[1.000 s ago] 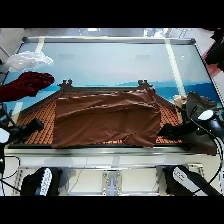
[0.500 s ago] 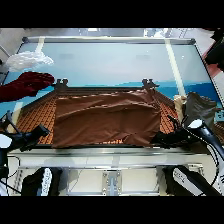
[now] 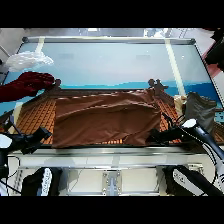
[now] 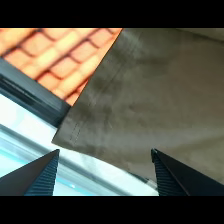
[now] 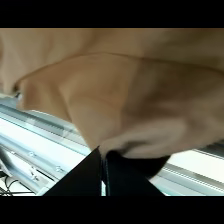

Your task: Fold the shirts.

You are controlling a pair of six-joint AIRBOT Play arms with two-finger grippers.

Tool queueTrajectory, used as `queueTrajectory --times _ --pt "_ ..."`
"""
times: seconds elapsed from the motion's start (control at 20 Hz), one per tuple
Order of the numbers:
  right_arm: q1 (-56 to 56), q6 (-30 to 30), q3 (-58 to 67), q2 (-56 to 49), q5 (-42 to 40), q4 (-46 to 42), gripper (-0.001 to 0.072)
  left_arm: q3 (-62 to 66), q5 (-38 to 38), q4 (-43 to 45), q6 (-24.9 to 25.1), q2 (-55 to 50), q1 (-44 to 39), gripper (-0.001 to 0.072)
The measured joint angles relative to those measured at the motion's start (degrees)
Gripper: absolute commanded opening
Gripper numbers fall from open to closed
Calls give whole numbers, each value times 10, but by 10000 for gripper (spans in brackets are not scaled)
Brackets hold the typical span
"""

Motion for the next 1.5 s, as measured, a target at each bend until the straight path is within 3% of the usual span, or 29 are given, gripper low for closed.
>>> queueTrajectory --times 0.25,0.4,0.5,0.65,1.45,1.5 --pt "2 -24 1 5 0 32 20 -13 -47 -10 -49 -1 58 590" --pt "2 -40 1 5 -2 39 20 -54 -76 -51 -47 -9 135 585" --pt "3 -48 1 5 -2 42 20 -80 -77 -76 -35 -22 179 510" --pt "3 -61 1 5 -2 56 21 -97 -74 -97 -19 -61 219 511" --pt "3 -100 1 5 2 148 20 -108 60 -207 51 -229 245 471" --pt "3 -101 1 5 3 152 20 -108 63 -211 56 -237 245 397"
